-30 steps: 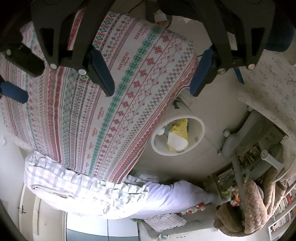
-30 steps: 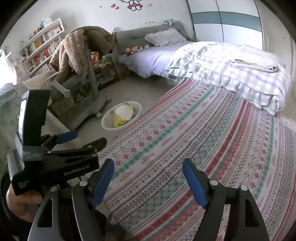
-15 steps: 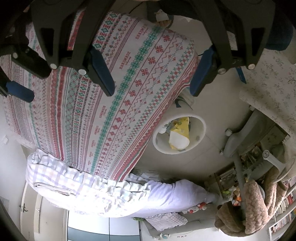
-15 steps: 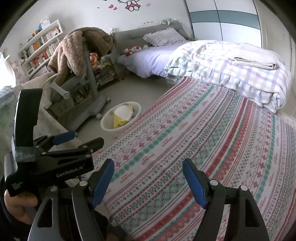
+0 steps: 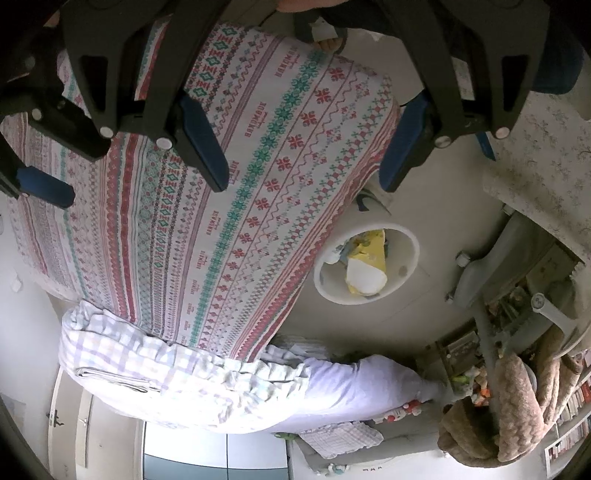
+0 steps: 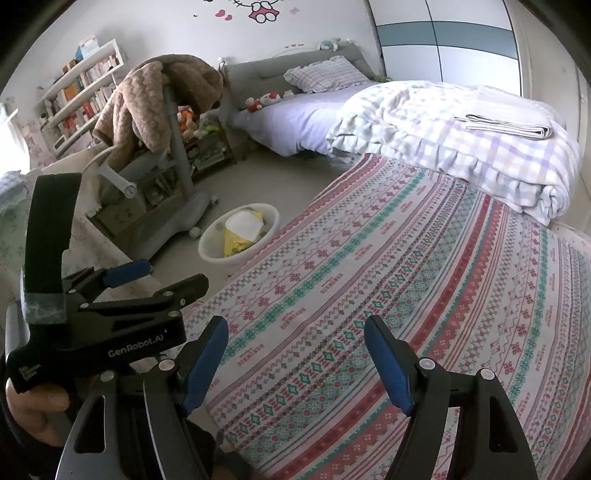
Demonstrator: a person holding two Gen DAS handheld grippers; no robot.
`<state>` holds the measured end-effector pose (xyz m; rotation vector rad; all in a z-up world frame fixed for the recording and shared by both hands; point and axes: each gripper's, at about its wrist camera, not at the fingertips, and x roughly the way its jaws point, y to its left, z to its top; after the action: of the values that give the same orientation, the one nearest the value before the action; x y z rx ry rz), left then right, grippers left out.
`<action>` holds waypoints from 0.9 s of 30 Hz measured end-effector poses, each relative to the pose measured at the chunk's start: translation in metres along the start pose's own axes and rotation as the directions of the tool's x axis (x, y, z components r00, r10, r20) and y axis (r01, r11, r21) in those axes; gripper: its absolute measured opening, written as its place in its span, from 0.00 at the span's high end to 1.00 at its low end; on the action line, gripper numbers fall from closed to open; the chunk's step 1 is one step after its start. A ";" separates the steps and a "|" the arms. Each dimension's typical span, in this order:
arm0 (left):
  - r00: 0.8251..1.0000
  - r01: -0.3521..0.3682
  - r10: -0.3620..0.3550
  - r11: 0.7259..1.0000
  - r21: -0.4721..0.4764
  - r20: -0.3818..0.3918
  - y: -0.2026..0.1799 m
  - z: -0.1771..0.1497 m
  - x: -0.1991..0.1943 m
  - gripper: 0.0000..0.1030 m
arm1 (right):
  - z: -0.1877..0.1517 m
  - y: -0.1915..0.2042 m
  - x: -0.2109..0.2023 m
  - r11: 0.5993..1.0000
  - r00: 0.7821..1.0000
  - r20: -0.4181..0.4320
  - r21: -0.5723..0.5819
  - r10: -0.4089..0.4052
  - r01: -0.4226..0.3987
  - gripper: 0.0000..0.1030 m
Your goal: Collect trash
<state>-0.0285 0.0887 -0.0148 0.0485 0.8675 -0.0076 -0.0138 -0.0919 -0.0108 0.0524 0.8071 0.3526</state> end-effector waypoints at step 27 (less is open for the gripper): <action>0.999 -0.010 0.010 1.000 0.013 0.030 -0.001 0.001 -0.005 0.17 | -0.001 -0.003 0.002 1.000 1.000 0.003 0.003 -0.004 0.004 0.25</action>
<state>-0.0304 0.0872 -0.0103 0.0650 0.8371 -0.0045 -0.0127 -0.0939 -0.0135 0.0544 0.8050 0.3473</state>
